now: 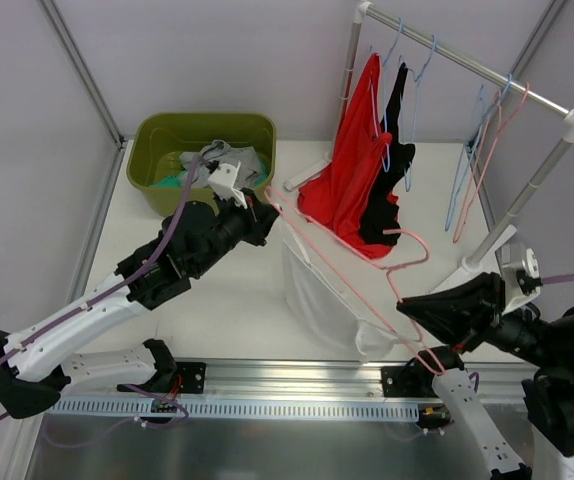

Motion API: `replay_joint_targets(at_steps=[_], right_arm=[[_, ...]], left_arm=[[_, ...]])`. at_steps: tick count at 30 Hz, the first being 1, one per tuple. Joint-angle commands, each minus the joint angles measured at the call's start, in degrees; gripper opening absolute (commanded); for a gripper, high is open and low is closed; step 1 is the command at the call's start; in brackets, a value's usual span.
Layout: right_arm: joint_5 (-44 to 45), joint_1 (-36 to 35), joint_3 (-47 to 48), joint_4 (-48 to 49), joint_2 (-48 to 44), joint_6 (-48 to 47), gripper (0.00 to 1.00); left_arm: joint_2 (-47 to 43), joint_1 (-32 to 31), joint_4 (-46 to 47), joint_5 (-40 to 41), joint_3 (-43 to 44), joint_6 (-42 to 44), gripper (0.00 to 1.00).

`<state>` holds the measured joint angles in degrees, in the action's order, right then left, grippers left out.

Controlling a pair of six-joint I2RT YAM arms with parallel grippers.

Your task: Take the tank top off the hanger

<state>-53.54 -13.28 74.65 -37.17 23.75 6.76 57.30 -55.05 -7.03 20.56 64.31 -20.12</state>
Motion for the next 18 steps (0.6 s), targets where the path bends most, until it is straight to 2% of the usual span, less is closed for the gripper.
replay_joint_targets(at_steps=[1, 2, 3, 5, 6, 9, 10, 12, 15, 17, 18], right_arm=[[10.6, -0.3, -10.3, 32.0, 0.1, 15.6, 0.00], [13.2, -0.3, -12.8, 37.7, 0.2, 17.5, 0.00], [18.2, -0.3, -15.2, 49.3, 0.5, 19.2, 0.00], [22.8, -0.3, -21.5, 61.2, 2.9, 23.2, 0.00], [27.6, -0.3, -23.0, 71.3, 4.1, 23.7, 0.00], [34.6, -0.3, -24.1, 84.6, 10.9, 21.6, 0.00], [35.9, -0.4, -23.2, 85.2, 12.6, 19.6, 0.00], [38.7, -0.6, -19.5, 84.1, 16.6, 9.7, 0.00], [45.4, -0.7, -17.1, 79.8, 18.2, 1.6, 0.00], [45.0, -0.7, -13.8, 70.0, 17.0, -1.0, 0.00], [44.1, -0.7, -11.0, 55.5, 15.2, -2.6, 0.00]], left_arm=[[-0.9, -0.1, 5.7, -23.1, -1.9, -0.8, 0.00], [-1.0, -0.1, 6.7, -27.1, -2.3, -2.0, 0.00], [-1.0, -0.1, 7.0, -28.8, -2.7, -2.6, 0.00], [-0.6, -0.1, 8.6, -31.4, -3.3, -4.0, 0.00], [-0.4, -0.1, 8.7, -32.4, -3.4, -4.4, 0.00], [1.5, -0.1, 8.4, -30.2, -4.5, -5.8, 0.00], [2.7, -0.1, 7.1, -27.4, -4.8, -7.5, 0.00], [4.7, 0.2, 1.4, -19.6, -3.9, -10.9, 0.00], [7.9, 1.5, -1.3, -16.2, -4.0, -14.9, 0.00], [9.3, 1.6, -4.9, -9.4, -4.2, -16.7, 0.00], [9.8, 1.7, -6.1, -6.8, -4.2, -17.2, 0.00]])
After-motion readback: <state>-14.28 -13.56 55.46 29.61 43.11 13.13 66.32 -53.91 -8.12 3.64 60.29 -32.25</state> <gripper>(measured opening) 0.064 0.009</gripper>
